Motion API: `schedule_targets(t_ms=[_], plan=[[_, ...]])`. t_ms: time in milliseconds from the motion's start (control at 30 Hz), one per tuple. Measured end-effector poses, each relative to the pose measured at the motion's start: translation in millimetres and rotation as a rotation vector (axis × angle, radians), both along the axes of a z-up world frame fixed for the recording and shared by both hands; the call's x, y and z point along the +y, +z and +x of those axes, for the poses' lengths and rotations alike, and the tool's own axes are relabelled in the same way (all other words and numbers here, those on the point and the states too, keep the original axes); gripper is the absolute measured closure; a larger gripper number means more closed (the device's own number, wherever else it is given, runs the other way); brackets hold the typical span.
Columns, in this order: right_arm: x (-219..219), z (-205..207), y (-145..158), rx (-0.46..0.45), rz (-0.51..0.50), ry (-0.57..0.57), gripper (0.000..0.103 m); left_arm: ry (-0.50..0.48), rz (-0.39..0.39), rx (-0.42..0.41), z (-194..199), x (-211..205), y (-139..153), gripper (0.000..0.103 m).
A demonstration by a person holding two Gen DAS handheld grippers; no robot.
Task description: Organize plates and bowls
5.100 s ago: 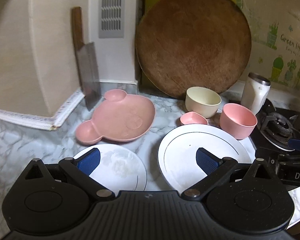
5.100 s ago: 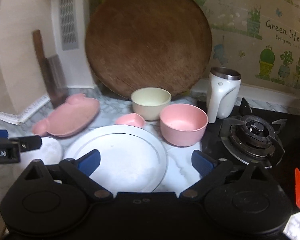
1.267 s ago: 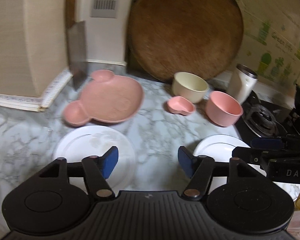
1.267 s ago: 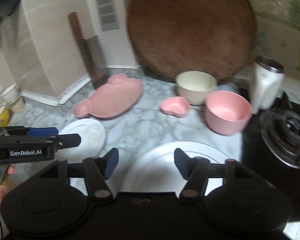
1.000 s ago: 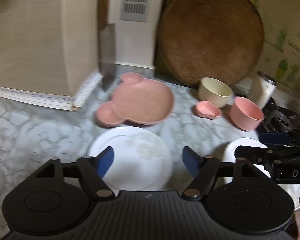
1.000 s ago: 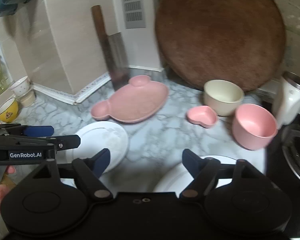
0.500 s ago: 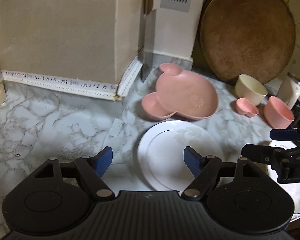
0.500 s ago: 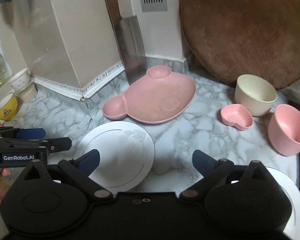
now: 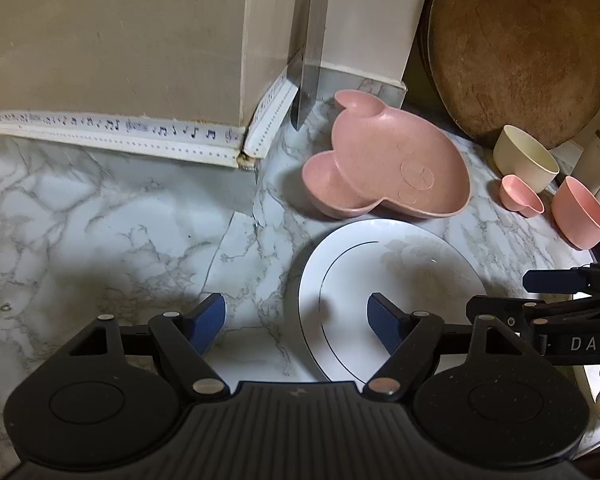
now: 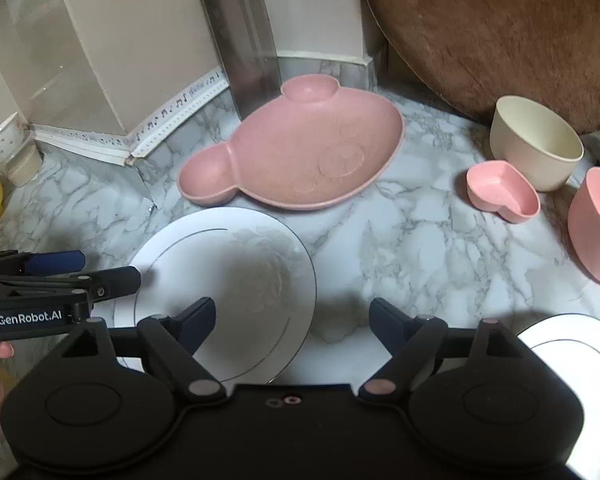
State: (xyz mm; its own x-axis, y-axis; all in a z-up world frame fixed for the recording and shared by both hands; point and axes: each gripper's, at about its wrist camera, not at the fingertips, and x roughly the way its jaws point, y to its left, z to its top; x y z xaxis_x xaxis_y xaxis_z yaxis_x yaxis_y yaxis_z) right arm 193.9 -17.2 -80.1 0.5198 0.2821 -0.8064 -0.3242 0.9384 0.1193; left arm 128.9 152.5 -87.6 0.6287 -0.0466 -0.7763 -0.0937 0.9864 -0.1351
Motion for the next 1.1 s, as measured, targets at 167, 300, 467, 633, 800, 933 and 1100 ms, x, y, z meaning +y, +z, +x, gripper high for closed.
schedule_targets(t_ms=[167,300,467,633,800,933,1100], plan=[[-3.4,6.7,-6.4,0.038,0.025,-0.007,0.034,0.007,-0.083,0.035,8.4,7.9,-8.2,0.026],[-7.3,11.0,-8.6,0.065,0.056,-0.015,0.048,0.004,-0.124,0.042,10.9,9.6,-8.7,0.03],[-15.0,16.1,-11.4,0.095,0.088,-0.042,0.057,0.013,-0.177,0.057,14.5,15.9,-9.5,0.052],[-24.3,22.6,-15.4,0.145,0.144,-0.084,0.072,0.027,-0.291,0.089,17.9,26.4,-16.0,0.066],[-31.1,26.6,-17.7,0.192,0.217,-0.109,0.083,0.067,-0.385,0.104,19.7,37.2,-22.0,0.076],[-35.4,28.6,-18.1,0.209,0.242,-0.13,0.089,0.071,-0.379,0.102,19.7,39.9,-22.8,0.081],[-36.9,28.1,-16.3,0.207,0.249,-0.138,0.094,0.082,-0.387,0.1,18.6,43.2,-23.4,0.087]])
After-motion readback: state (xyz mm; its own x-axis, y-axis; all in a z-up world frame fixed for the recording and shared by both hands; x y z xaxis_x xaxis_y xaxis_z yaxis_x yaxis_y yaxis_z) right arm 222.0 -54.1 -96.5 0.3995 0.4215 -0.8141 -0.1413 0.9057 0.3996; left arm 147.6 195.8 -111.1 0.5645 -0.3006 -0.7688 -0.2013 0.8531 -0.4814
